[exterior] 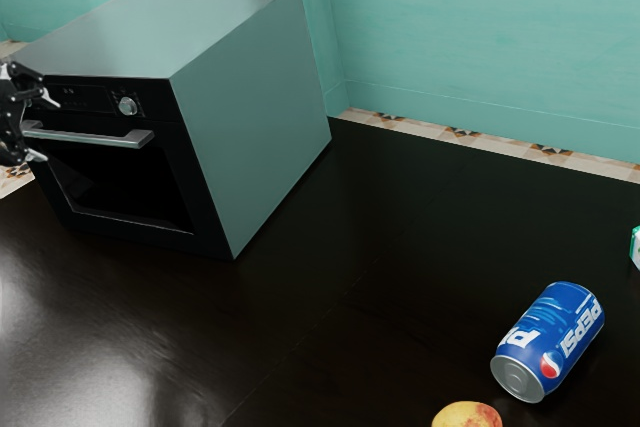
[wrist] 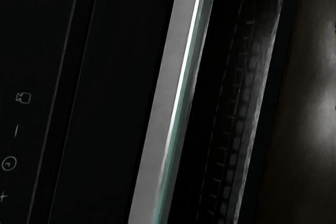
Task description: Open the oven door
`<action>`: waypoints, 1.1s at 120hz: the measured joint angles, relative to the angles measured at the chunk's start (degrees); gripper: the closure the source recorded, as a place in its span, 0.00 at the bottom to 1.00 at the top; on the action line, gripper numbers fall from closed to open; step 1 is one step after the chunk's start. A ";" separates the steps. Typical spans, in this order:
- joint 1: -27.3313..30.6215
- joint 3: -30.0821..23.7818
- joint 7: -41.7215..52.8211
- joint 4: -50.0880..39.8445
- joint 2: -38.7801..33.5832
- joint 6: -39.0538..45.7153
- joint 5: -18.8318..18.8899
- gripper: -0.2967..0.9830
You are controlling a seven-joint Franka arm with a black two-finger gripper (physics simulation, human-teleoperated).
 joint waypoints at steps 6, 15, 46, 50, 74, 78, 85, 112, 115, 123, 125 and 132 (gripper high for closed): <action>-0.08 0.11 0.11 -0.37 -0.17 -0.26 -0.25 0.23; -0.83 0.47 0.29 -1.51 -2.12 -0.90 -0.63 0.23; 0.65 0.20 0.78 -1.80 -2.38 -2.69 -1.14 0.23; 0.30 0.04 0.80 -1.18 -1.20 -2.75 -1.15 0.23; -3.00 -0.61 0.98 -0.69 1.00 -2.92 -1.68 0.23; -3.02 -0.92 1.01 -0.78 1.03 -2.94 -1.80 0.22; -3.11 -0.87 1.07 -1.11 1.02 -2.95 -1.94 0.20; -0.17 0.74 1.31 -8.25 -5.53 -3.28 -2.19 0.26; 0.12 1.04 1.35 -9.43 -6.87 -3.33 -2.07 0.27; 0.05 3.16 1.42 -14.25 -13.86 -3.43 -0.73 0.27; 0.60 3.91 1.44 -16.00 -16.70 -3.47 -0.03 0.27; 6.06 4.99 1.57 -24.20 -28.91 -3.94 3.59 0.26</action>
